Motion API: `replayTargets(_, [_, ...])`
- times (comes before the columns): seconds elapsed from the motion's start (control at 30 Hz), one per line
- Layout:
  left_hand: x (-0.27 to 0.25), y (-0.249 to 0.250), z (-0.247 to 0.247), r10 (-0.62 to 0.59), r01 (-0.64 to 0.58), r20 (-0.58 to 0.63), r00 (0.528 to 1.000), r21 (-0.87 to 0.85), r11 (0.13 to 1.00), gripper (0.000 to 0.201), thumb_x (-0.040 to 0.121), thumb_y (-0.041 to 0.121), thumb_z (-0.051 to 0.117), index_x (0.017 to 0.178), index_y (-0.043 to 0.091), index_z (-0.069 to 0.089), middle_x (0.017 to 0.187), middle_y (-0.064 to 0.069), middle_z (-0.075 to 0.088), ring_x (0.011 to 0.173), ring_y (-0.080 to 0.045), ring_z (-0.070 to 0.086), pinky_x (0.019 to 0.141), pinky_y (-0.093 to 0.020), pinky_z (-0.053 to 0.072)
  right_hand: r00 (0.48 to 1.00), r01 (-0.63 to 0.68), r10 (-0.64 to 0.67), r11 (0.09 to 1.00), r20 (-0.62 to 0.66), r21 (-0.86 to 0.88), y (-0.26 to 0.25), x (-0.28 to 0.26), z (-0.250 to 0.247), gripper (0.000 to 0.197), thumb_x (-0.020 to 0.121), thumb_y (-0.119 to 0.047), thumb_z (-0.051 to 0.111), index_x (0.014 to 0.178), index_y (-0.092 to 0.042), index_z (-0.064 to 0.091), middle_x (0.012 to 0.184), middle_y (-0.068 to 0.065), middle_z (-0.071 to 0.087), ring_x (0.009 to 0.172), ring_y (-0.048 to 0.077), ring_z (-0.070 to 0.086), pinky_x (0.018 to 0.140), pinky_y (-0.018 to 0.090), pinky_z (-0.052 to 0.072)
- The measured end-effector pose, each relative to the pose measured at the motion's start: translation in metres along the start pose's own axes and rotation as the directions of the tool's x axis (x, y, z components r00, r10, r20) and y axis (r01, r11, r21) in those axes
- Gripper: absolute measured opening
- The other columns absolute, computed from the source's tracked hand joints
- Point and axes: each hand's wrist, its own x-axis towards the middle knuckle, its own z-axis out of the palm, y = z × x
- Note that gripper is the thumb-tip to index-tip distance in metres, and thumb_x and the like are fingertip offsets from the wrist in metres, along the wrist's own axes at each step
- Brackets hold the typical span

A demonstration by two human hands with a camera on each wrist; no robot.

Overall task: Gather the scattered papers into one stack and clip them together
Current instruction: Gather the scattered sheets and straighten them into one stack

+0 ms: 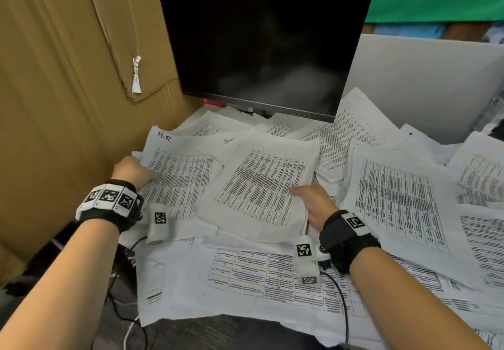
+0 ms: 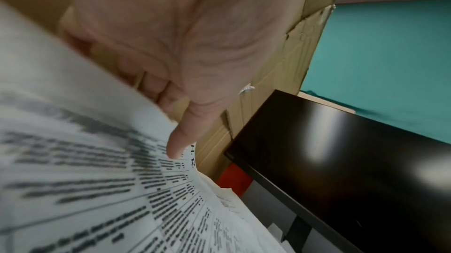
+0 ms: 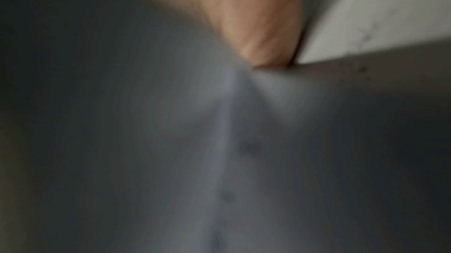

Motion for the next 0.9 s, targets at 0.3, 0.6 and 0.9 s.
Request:
replayTargets(0.3, [-0.008, 0.021, -0.012, 0.34, -0.318, -0.265, 0.903, 0.123, 0.94, 0.013, 0.09, 0.006, 0.054, 0.085, -0.003, 0.062, 0.081, -0.021, 0.061, 0.081, -0.039, 0.06, 0.068, -0.038, 0.045, 0.992, 0.07, -0.07, 0.998, 0.109, 0.009, -0.001, -0.009, -0.003, 0.046, 0.089, 0.012, 0.057, 0.132, -0.002, 0.056, 0.125, 0.018, 0.065, 0.113, 0.036, 0.063, 0.099, 0.056, 0.048])
replayTargets(0.6, [-0.06, 0.093, -0.08, 0.574, -0.676, -0.572, 0.587, 0.045, 0.736, 0.009, 0.091, 0.015, 0.058, 0.086, 0.008, 0.056, 0.081, -0.009, 0.053, 0.072, -0.021, 0.046, 0.061, -0.026, 0.031, 0.991, 0.067, -0.068, 0.998, 0.114, 0.011, -0.002, -0.01, -0.001, 0.044, 0.091, 0.012, 0.055, 0.132, -0.003, 0.055, 0.125, 0.018, 0.065, 0.112, 0.036, 0.063, 0.098, 0.056, 0.048])
replayTargets(0.9, [-0.031, 0.127, -0.006, 0.508, -0.55, -0.213, 0.835, -0.307, 0.776, 0.021, 0.085, 0.017, 0.067, 0.102, 0.005, 0.066, 0.098, -0.007, 0.065, 0.085, -0.019, 0.06, 0.07, -0.029, 0.045, 0.988, 0.097, -0.086, 0.991, 0.125, -0.088, -0.009, -0.021, 0.005, 0.051, 0.085, 0.01, 0.06, 0.133, -0.008, 0.053, 0.127, 0.01, 0.064, 0.115, 0.03, 0.062, 0.104, 0.05, 0.046])
